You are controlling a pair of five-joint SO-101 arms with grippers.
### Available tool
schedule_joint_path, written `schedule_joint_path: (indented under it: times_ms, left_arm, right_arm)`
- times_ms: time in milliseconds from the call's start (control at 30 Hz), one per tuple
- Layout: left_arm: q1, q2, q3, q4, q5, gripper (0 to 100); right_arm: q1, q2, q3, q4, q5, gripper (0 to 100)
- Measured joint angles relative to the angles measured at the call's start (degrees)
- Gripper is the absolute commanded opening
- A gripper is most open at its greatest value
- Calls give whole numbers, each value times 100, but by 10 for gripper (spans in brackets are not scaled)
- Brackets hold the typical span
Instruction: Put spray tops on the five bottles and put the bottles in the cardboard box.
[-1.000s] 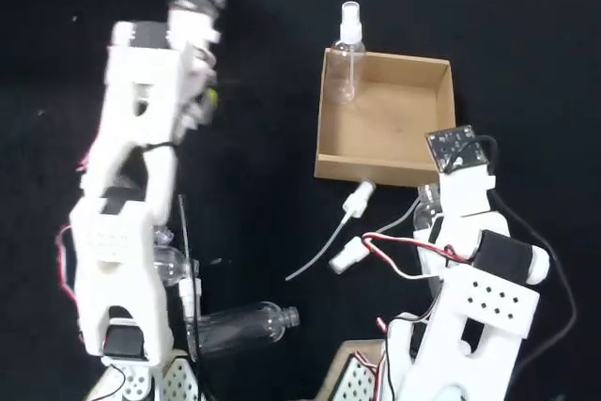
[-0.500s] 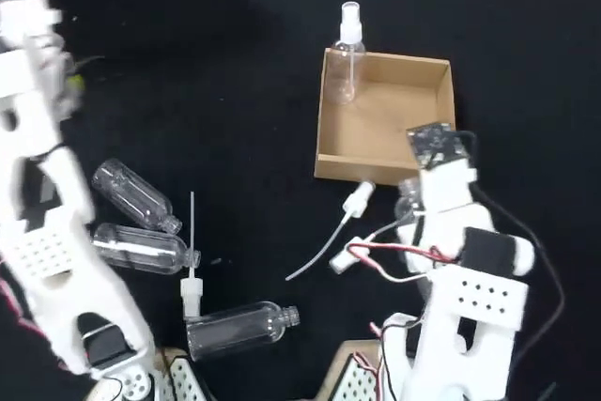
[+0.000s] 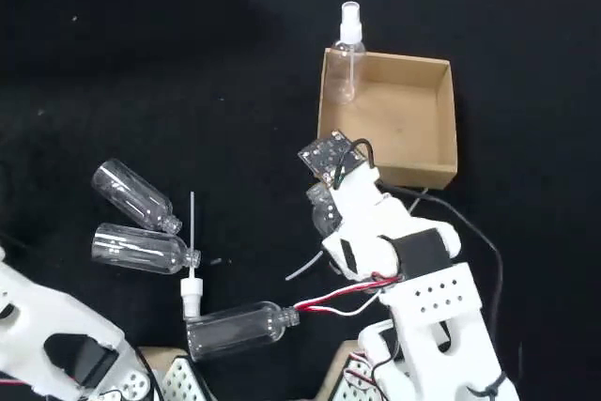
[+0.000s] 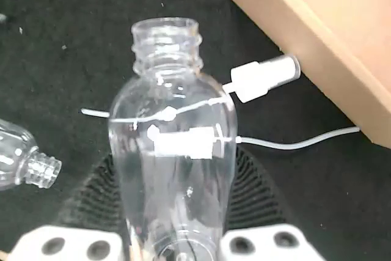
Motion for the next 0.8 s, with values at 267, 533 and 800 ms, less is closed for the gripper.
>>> schedule_joint_path:
  times_ms: [267, 533, 800]
  left_arm:
    - [-369, 448, 422, -352, -941, 289]
    - [-378, 730, 378, -360, -1785, 289]
    - [-378, 738, 378, -360, -2031, 288]
  right_arm:
    - [-44, 0, 26, -26, -35, 11]
    - [-44, 0, 44, -26, -35, 11]
    - [-44, 0, 44, -26, -35, 11]
